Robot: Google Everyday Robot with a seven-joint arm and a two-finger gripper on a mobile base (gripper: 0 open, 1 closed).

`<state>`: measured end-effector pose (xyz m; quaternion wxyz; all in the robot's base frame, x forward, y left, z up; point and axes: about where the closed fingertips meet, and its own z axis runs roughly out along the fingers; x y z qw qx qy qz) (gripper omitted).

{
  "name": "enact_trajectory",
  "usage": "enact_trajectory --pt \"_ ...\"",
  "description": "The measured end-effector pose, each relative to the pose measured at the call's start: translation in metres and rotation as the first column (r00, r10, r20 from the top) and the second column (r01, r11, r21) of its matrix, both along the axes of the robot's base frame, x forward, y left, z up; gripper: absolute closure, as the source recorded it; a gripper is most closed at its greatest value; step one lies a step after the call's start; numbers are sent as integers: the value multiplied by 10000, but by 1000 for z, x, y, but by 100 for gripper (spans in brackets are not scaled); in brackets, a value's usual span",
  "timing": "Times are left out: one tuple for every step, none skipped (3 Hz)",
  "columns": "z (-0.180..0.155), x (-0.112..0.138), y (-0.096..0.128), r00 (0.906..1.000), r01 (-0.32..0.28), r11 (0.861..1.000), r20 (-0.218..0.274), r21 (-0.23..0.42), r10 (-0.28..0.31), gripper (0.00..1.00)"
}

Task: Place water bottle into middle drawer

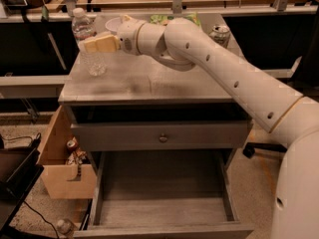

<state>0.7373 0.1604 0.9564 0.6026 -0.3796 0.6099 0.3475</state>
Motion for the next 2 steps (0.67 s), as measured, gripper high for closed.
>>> enact_trajectory --pt "-6 3 15 10000 -4 10000 67 -17 4 0" --pt "-9 2 27 9996 86 9997 252 -235 -80 0"
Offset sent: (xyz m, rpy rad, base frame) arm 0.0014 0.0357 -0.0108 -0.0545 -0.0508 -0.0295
